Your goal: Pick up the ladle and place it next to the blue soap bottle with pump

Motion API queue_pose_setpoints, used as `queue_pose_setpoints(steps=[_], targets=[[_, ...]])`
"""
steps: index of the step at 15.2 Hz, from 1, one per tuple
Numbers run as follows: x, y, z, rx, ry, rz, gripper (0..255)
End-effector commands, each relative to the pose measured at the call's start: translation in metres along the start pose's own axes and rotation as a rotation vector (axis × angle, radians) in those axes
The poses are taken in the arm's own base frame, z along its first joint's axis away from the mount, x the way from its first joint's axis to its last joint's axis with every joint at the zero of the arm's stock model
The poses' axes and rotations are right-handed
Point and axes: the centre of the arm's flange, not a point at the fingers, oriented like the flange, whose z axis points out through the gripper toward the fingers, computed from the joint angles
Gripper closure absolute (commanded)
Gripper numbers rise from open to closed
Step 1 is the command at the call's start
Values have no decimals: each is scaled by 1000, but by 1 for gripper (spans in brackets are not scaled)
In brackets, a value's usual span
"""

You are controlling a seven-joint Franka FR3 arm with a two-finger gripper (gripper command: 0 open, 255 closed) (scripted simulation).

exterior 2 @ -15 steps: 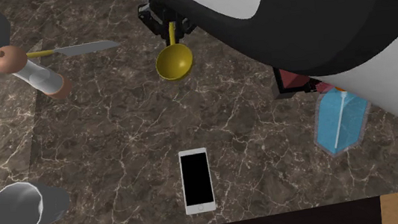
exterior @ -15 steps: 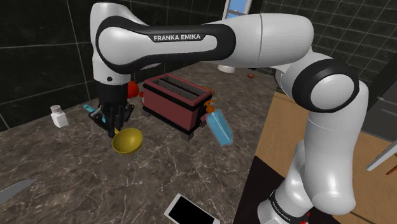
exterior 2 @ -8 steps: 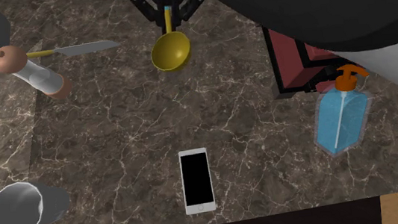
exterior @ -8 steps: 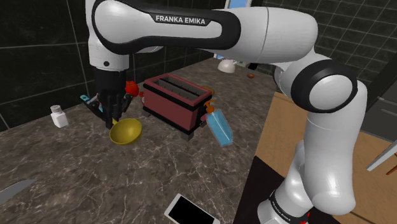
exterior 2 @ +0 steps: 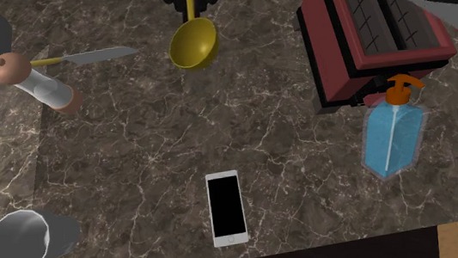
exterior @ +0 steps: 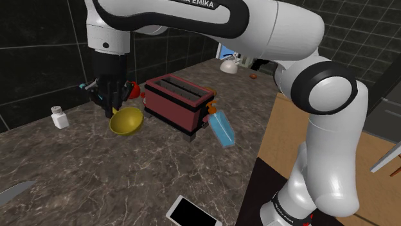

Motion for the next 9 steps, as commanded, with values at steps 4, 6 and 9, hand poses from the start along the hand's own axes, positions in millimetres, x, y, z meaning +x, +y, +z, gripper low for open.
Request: queue_pose_setpoints(steps=[4, 6, 9], targets=[[-2, -6, -26, 0, 0, 0, 255], [-3, -7, -37, 0, 0, 0, 255], [-4, -10, -52, 0, 0, 0, 255]])
